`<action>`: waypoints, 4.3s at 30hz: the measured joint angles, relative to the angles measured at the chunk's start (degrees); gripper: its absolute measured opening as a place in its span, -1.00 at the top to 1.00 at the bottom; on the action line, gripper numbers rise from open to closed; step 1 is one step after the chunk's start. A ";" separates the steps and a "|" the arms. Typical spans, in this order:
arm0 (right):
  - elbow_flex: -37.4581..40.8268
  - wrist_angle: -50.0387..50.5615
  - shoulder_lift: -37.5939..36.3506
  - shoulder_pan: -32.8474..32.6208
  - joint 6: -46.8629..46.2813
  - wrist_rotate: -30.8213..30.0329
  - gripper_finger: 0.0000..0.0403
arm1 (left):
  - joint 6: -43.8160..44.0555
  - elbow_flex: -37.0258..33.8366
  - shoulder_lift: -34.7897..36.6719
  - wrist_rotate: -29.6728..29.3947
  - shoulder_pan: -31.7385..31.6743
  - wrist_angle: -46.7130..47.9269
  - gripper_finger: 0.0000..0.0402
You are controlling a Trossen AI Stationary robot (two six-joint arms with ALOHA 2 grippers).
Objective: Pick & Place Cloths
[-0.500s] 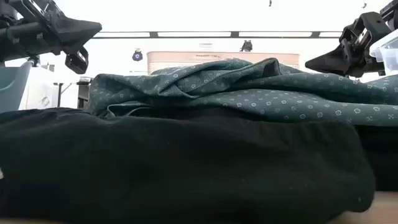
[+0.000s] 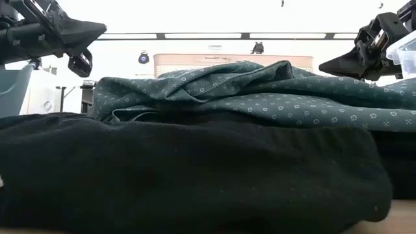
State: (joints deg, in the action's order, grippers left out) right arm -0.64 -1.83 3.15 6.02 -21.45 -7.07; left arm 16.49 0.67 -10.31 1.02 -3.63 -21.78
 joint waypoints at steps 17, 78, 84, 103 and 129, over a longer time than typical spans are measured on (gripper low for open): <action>0.01 0.01 -0.01 0.00 0.00 0.00 0.96 | 0.00 -0.01 0.00 0.00 0.00 0.00 0.94; -51.79 6.03 82.78 -28.76 20.14 -11.37 -0.38 | 0.00 0.00 0.00 0.00 0.00 0.00 0.94; -58.25 14.34 92.12 -28.81 18.09 -11.22 -0.65 | 0.02 0.00 0.00 0.00 0.00 0.02 0.94; -72.52 28.97 103.39 -28.89 20.54 -8.50 0.60 | 0.01 -0.01 0.00 0.00 0.01 0.42 0.94; -95.19 48.34 81.15 -26.57 32.33 -26.12 0.88 | 0.01 0.00 -0.60 0.00 0.03 3.02 0.94</action>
State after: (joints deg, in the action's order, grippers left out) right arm -95.83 46.52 84.30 -20.55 10.88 -33.19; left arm 16.50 0.67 -10.90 1.02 -3.61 -18.76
